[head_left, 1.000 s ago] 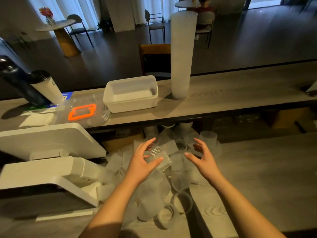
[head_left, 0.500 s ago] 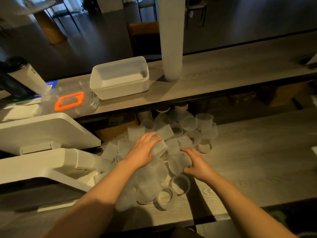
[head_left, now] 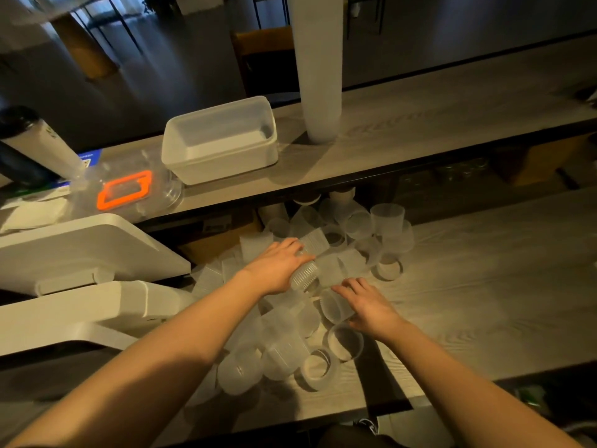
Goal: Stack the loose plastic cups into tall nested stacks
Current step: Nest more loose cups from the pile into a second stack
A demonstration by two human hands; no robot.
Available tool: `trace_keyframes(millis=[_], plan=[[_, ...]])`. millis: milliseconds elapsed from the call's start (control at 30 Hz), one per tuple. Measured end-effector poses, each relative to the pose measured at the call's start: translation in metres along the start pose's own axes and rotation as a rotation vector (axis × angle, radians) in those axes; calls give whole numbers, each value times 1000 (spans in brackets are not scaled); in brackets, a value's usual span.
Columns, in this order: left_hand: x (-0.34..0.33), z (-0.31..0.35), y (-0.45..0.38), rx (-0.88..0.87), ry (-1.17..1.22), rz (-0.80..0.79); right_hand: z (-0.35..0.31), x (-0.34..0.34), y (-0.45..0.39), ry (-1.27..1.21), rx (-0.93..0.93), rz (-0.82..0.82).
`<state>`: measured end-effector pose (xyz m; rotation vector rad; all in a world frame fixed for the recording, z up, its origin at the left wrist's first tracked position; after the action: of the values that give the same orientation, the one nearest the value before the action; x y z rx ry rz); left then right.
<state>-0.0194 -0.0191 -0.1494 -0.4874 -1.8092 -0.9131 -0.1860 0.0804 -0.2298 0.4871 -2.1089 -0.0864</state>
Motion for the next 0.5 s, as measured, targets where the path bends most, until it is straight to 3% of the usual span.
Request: trace_keyframes(millis=[300, 500], plan=[[9, -10, -1, 11, 81, 79, -4, 3, -1, -19, 46, 38], [16, -21, 27, 217, 480, 146, 2, 23, 17, -360, -141, 173]])
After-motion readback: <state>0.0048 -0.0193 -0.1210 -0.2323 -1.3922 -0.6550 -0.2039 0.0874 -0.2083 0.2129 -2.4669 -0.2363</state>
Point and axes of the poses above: each hand's wrist, its own y-axis away from the middle knuckle, its own x-axis out of the back of the hand, z = x × y, the point moved 5 cm from there along -y, towards the middle knuckle, and after that the axes turned 12 degrees about -y, right-handed, at the moved point
